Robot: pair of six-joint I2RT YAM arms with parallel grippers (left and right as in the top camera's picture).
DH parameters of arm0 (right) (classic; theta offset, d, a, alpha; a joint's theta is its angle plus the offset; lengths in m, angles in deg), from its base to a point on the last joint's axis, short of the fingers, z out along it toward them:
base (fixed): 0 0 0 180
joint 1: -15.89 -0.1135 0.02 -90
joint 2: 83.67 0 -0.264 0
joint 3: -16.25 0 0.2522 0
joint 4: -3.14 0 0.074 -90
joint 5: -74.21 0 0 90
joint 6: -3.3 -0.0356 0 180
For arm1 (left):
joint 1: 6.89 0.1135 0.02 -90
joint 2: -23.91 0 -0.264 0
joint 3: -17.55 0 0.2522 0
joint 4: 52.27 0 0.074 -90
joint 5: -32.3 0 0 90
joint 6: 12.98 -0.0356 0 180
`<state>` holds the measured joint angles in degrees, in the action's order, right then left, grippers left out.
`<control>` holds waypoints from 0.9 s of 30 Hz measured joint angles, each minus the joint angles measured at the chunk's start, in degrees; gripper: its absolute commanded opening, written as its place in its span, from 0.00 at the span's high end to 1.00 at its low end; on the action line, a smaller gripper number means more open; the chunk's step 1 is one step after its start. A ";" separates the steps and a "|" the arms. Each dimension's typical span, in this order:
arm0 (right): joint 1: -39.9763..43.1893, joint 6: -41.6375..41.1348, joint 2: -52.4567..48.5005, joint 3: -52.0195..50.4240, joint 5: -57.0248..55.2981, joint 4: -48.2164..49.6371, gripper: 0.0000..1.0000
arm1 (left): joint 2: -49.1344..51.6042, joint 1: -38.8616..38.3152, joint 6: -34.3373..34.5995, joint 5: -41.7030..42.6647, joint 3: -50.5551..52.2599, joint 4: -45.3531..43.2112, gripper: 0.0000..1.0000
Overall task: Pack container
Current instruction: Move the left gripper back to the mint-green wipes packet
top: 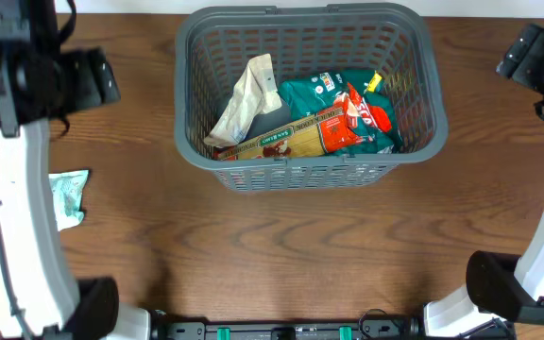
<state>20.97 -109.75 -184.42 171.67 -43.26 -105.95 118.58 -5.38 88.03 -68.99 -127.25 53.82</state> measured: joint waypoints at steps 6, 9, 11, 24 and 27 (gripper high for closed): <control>0.00 0.00 0.00 0.00 0.00 0.04 0.01 | -11.17 0.00 2.93 -3.58 15.19 0.00 0.01; 0.00 0.00 0.00 0.00 -0.02 -0.04 0.01 | -16.13 0.00 4.52 -6.14 24.76 -0.07 0.01; 0.00 0.00 0.00 0.02 -0.02 -0.02 0.01 | -19.30 0.02 5.35 -7.32 32.59 -0.35 0.01; 0.00 0.00 0.00 0.02 -0.02 0.00 0.01 | -30.36 12.22 3.67 -1.14 72.06 -23.50 0.01; 0.00 0.00 0.00 0.02 -0.02 -0.02 0.01 | -28.59 16.96 0.81 2.43 74.40 -28.55 0.01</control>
<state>20.97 -109.75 -184.42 171.70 -43.28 -105.97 89.99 11.59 88.84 -66.56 -52.85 25.28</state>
